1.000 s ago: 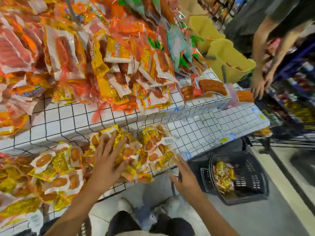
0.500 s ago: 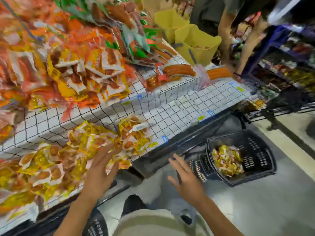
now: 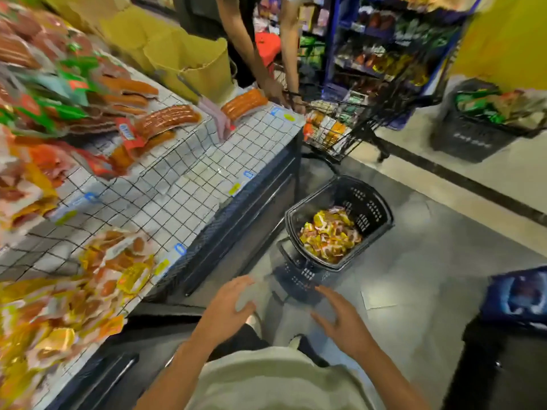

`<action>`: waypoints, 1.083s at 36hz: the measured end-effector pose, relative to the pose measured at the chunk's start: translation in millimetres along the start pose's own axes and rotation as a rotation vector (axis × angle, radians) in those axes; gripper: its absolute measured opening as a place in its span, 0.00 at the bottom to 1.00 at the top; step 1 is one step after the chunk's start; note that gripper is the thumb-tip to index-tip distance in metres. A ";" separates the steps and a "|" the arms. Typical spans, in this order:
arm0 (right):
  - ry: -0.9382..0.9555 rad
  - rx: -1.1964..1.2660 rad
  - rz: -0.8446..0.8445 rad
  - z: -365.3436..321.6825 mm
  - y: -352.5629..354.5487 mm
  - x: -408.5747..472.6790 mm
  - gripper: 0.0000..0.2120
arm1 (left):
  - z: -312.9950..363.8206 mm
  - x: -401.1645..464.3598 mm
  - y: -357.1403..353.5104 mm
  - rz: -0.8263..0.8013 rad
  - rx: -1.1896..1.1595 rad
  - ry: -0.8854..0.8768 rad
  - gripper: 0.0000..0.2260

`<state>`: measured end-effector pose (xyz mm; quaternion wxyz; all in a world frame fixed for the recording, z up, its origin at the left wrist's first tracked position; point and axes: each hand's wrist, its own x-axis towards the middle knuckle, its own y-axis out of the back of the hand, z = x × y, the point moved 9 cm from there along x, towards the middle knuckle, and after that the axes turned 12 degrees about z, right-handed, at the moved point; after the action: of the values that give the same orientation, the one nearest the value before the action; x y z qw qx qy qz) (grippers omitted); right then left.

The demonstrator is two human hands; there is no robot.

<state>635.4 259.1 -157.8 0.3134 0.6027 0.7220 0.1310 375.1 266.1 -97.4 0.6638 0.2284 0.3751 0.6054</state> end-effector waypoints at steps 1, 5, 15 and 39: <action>-0.036 0.012 0.024 8.1 9.9 -2.1 0.27 | 5.7 6.9 -6.0 -0.027 0.004 -0.012 0.21; -0.141 0.029 0.116 35.2 42.7 -7.2 0.27 | 26.3 36.8 -29.2 -0.112 0.026 -0.074 0.20; -0.408 -0.050 0.184 83.2 101.3 15.4 0.26 | 57.9 133.3 -89.8 -0.333 0.066 -0.187 0.22; -0.517 -0.192 -0.167 94.8 102.6 211.4 0.19 | -6.1 298.3 -136.2 -0.480 0.129 0.033 0.20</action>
<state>757.9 467.1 -234.9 0.5522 0.5224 0.6496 0.0146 452.2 533.8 -270.4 0.7664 0.1647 0.4671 0.4090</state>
